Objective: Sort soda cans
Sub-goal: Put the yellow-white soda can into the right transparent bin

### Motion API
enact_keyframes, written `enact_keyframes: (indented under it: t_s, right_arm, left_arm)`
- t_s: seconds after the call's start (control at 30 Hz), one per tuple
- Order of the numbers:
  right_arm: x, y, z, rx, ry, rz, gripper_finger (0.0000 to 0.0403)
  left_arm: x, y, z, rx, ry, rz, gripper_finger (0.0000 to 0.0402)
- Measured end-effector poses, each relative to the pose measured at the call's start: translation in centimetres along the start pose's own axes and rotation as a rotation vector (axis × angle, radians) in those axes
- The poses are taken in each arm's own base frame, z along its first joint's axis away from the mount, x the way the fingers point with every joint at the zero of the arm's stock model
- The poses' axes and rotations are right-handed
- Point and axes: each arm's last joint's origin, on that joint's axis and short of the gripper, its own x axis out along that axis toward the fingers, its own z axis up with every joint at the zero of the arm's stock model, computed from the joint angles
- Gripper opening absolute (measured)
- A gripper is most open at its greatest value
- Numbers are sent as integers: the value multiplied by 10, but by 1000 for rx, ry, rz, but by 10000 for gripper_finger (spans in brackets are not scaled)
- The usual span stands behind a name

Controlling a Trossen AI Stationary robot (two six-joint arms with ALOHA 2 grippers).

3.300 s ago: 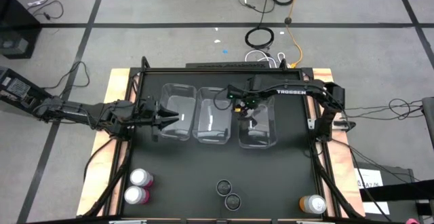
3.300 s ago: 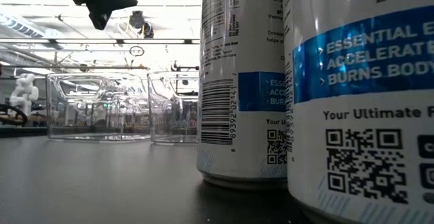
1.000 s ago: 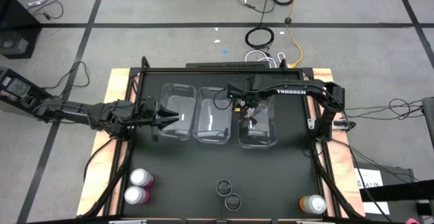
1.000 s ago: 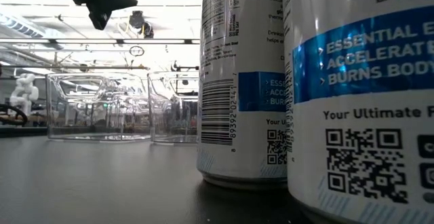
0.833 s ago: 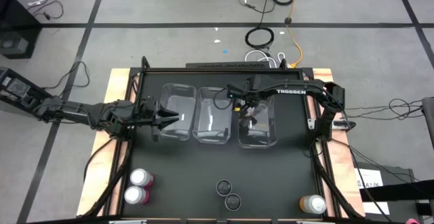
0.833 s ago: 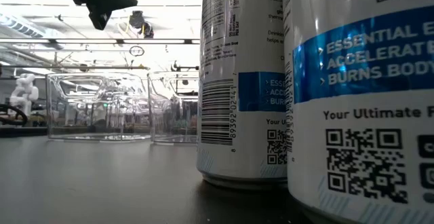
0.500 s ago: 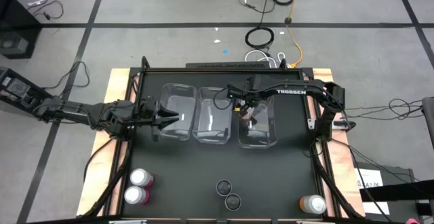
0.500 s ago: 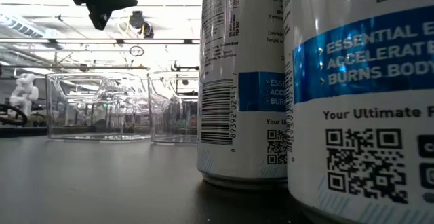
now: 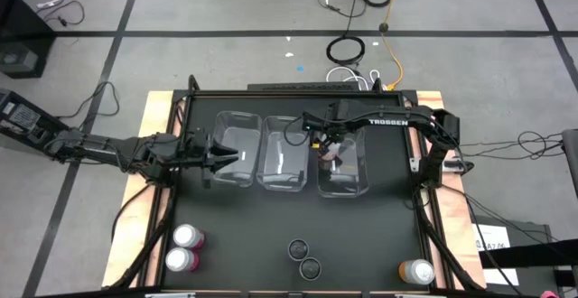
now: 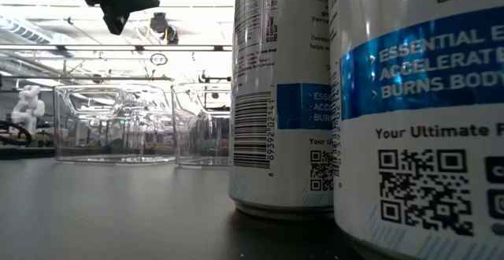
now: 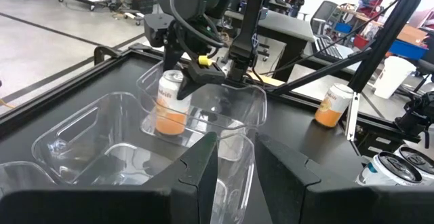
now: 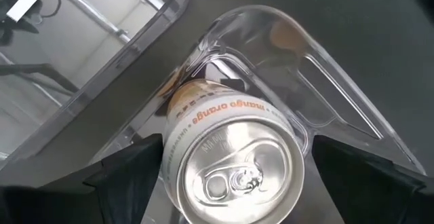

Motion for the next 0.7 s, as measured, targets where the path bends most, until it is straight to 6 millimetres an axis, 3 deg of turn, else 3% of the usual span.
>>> enact_keyframes:
  t_s: [0.3, 0.7]
  right_arm:
    - [-5, -1, -2, -3, -7, 11, 371]
    - [-40, -15, -9, 49, -105, 74, 371]
  left_arm:
    - [0, 0, 0, 0, 0, 0, 109]
    - [0, 0, 0, 0, 0, 0, 109]
